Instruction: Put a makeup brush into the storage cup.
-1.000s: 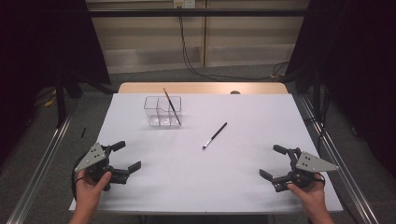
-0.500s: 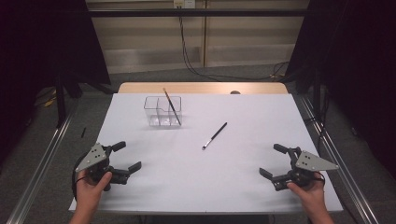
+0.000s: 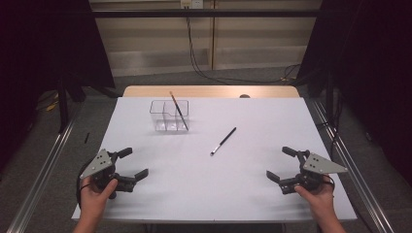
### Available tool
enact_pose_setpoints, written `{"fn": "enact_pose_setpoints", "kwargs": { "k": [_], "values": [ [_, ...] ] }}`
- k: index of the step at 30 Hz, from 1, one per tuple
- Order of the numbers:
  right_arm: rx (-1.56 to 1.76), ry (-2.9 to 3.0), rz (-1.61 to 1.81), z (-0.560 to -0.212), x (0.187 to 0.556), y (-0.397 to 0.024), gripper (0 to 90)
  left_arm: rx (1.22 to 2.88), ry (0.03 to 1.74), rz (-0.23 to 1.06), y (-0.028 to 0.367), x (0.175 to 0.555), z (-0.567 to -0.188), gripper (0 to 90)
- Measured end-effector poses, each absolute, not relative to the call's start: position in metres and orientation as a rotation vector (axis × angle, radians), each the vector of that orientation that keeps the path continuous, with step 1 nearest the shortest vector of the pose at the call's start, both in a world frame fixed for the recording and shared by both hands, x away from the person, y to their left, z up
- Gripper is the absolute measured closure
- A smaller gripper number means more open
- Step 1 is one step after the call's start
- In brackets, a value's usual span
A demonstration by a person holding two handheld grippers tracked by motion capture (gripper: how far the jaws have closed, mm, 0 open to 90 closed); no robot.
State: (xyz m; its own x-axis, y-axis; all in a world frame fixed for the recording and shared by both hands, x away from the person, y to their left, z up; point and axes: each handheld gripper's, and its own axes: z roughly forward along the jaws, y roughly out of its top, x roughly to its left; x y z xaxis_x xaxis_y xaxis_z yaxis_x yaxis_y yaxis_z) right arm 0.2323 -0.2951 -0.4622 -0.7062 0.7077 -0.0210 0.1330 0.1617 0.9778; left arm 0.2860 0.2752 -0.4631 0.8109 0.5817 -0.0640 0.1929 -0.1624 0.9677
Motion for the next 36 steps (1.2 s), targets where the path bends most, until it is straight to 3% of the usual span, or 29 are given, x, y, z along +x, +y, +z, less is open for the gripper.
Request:
{"fn": "enact_pose_setpoints", "kwargs": {
  "k": [20,36],
  "values": [
    [0.818,1.969,1.553,-0.455,0.240,-0.293,0.0,1.732,0.604,0.376,0.274,0.287,-0.464,0.0],
    [0.814,1.938,1.596,-0.444,0.267,-0.274,0.0,1.723,0.592,0.375,0.273,0.288,-0.463,0.0]
  ]
}}
